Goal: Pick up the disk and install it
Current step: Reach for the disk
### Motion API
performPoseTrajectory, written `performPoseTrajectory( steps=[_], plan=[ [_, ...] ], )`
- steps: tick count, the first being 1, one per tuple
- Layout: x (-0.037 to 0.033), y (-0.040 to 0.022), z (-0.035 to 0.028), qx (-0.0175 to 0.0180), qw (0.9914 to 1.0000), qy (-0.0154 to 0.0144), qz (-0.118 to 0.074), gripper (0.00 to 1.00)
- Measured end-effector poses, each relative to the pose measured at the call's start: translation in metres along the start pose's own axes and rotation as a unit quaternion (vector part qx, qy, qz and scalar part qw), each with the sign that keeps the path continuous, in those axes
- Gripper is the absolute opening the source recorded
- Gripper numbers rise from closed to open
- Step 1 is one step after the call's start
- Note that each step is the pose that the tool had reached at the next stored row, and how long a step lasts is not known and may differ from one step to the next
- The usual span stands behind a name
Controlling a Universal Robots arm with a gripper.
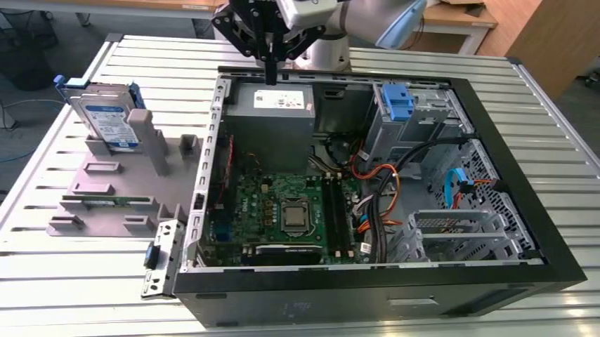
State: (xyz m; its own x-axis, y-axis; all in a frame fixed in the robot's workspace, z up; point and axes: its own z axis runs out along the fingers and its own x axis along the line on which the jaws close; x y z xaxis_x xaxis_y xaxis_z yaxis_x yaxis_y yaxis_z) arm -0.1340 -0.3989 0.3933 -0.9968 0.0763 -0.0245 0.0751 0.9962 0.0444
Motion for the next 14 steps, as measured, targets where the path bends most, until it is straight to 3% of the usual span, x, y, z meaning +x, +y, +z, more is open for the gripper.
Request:
performPoseTrajectory(
  steps=[7, 14],
  plan=[
    [0.0068, -0.0005, -0.0002, 0.0000, 1.00000, 0.0000, 0.000, 0.11],
    [0.0075, -0.0006, -0.0002, 0.0000, 1.00000, 0.0000, 0.000, 0.11]
  ],
)
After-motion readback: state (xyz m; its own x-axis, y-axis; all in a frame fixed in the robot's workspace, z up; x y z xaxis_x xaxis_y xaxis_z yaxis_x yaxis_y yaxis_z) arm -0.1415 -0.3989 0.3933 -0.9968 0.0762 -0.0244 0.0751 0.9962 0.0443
